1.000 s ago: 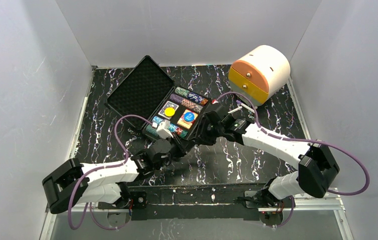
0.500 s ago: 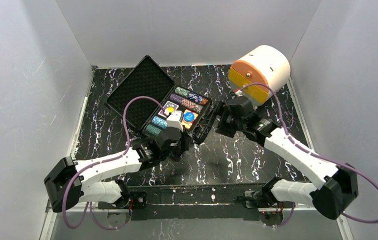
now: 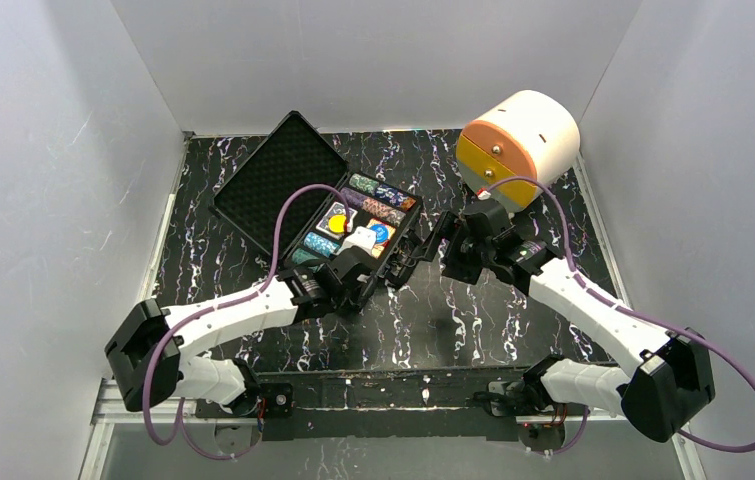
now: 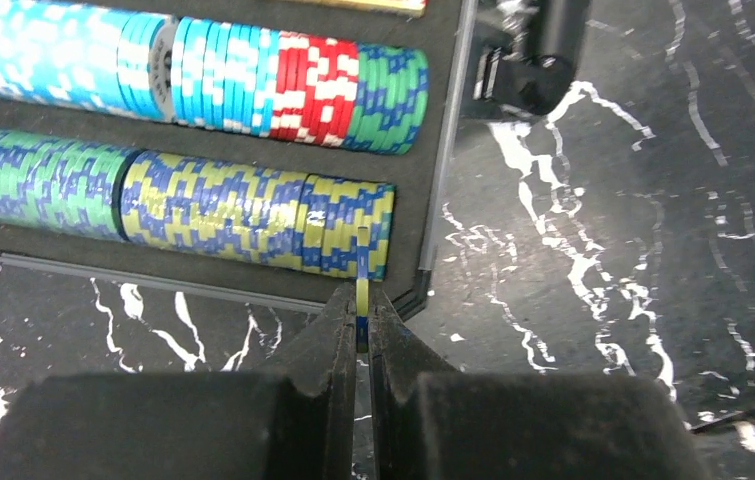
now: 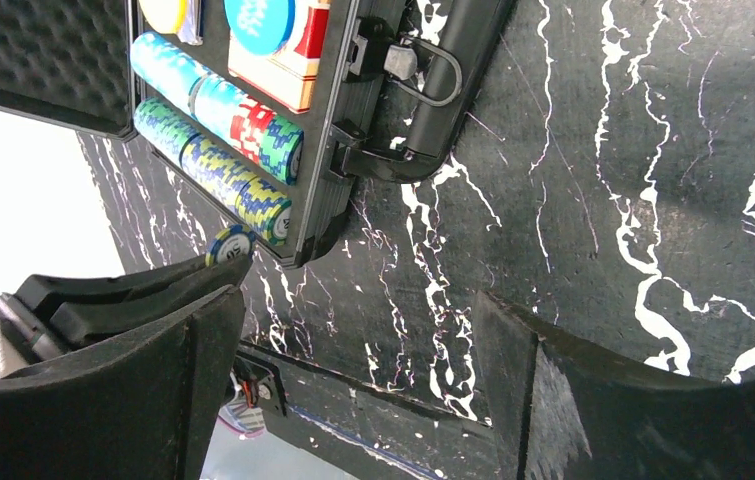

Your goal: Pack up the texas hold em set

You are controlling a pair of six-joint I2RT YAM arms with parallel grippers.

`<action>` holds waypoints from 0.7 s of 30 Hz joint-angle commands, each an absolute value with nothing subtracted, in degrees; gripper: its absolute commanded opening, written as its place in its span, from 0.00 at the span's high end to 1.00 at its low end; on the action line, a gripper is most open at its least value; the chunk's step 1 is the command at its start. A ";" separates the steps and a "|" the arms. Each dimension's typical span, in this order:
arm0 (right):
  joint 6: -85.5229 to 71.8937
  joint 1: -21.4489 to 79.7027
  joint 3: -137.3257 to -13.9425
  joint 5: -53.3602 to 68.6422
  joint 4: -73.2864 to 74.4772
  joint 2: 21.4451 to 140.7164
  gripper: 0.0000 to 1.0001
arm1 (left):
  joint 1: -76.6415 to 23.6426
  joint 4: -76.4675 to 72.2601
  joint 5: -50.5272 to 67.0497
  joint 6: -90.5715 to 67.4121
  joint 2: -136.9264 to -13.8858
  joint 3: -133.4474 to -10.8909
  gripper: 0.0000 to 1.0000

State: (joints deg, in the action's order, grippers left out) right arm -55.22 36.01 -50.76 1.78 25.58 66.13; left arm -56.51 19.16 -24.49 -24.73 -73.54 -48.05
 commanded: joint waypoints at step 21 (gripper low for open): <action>-54.42 35.74 -50.14 3.44 24.70 66.27 0.09 | -52.69 19.47 -20.12 -19.96 -78.68 -48.14 1.00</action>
